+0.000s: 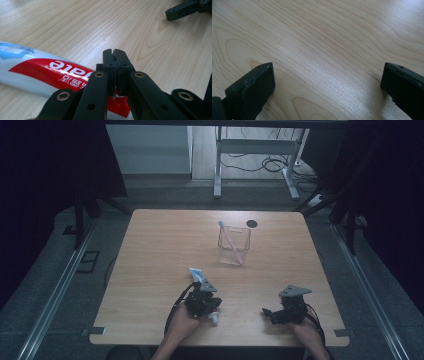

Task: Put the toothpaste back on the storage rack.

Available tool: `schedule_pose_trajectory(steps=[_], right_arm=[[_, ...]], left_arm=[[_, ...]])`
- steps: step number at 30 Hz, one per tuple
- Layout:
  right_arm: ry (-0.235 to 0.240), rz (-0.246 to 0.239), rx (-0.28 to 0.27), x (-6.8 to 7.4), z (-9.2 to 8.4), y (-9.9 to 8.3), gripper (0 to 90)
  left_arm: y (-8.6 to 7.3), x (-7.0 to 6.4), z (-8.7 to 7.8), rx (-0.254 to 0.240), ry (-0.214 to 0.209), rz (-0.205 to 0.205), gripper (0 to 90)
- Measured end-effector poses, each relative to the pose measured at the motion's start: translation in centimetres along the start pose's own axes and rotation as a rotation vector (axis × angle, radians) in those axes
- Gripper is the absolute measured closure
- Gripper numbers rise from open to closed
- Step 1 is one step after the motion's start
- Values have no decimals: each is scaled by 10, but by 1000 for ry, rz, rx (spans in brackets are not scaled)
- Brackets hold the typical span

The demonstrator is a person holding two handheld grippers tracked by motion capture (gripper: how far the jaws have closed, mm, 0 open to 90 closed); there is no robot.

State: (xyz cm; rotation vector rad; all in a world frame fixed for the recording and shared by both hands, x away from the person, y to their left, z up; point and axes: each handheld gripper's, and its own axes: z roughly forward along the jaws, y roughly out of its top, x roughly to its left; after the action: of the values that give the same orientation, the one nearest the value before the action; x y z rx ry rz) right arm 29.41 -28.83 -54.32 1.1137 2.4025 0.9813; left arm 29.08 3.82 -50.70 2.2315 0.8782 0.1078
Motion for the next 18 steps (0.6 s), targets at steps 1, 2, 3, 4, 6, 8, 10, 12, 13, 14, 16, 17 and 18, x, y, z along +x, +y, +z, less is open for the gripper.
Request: schedule_pose_trajectory(steps=[1, 2, 3, 4, 6, 8, 10, 12, 13, 14, 16, 17, 18], right_arm=[[0, 0, 0, 0, 0, 0, 0], [0, 0, 0, 0, 0, 0, 0], [0, 0, 0, 0, 0, 0, 0], [0, 0, -1, 0, 0, 0, 0], [0, 0, -1, 0, 0, 0, 0], [0, 0, -1, 0, 0, 0, 0], [0, 1, -1, 0, 0, 0, 0], [0, 0, -1, 0, 0, 0, 0], [0, 0, -1, 0, 0, 0, 0], [0, 1, -1, 0, 0, 0, 0], [0, 0, -1, 0, 0, 0, 0], [0, 1, -1, 0, 0, 0, 0], [0, 1, -1, 0, 0, 0, 0]], left_arm=[[-1, 0, -1, 8, 2, 6, 880], [-2, 0, -1, 7, 5, 0, 881], [-3, 1, -2, 16, 7, 4, 881], [-4, 1, -2, 16, 9, -2, 880], [-7, 1, -3, 20, 15, -2, 873], [-11, 3, -4, 28, 20, -4, 859], [-15, 4, -5, 37, 33, -3, 853], [-18, 6, -6, 45, 42, -3, 847], [-20, 7, -8, 50, 46, -4, 847], [-22, 9, -9, 53, 49, -6, 846], [-24, 11, -12, 56, 58, -7, 844], [-25, 12, -14, 63, 70, -5, 844], [-26, 12, -15, 66, 76, -4, 845]])
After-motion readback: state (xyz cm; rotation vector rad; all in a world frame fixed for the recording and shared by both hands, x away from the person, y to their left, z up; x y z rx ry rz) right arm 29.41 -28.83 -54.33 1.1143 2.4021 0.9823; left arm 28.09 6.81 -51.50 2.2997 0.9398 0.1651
